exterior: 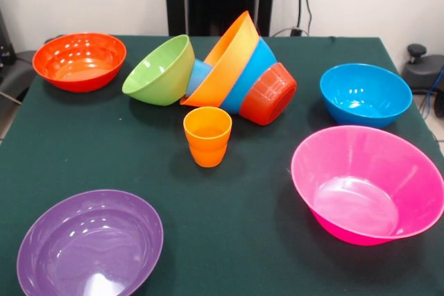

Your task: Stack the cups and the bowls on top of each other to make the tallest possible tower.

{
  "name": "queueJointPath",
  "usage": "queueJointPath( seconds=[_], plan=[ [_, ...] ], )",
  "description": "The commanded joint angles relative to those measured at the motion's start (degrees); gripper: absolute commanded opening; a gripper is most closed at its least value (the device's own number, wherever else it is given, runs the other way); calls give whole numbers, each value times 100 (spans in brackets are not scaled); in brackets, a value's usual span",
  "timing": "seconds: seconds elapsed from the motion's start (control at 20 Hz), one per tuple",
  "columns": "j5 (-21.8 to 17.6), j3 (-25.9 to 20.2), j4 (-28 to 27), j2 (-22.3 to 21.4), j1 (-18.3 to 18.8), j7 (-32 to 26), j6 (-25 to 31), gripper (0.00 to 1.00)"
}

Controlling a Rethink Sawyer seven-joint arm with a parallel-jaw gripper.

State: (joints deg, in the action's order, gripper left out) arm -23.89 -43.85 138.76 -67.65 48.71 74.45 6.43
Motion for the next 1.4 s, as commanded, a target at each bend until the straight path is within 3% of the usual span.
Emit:
queueJointPath(
  seconds=[0.05, 0.35, 0.65, 0.85, 1.05, 1.4],
  plan=[
    [-665, -440, 44, 625, 65, -423, 1016, 100],
    [-1405, 74, -693, 1203, -145, -321, 1079, 100],
    [-2014, 180, -1115, 1762, 120, -358, 1063, 100],
    [-2169, 159, -1161, 1954, 363, -481, 1342, 100],
    [-2763, 358, -1484, 2307, 400, -665, 1449, 100],
    [-2807, 291, -1482, 2208, 630, -786, 1705, 100]
  ],
)
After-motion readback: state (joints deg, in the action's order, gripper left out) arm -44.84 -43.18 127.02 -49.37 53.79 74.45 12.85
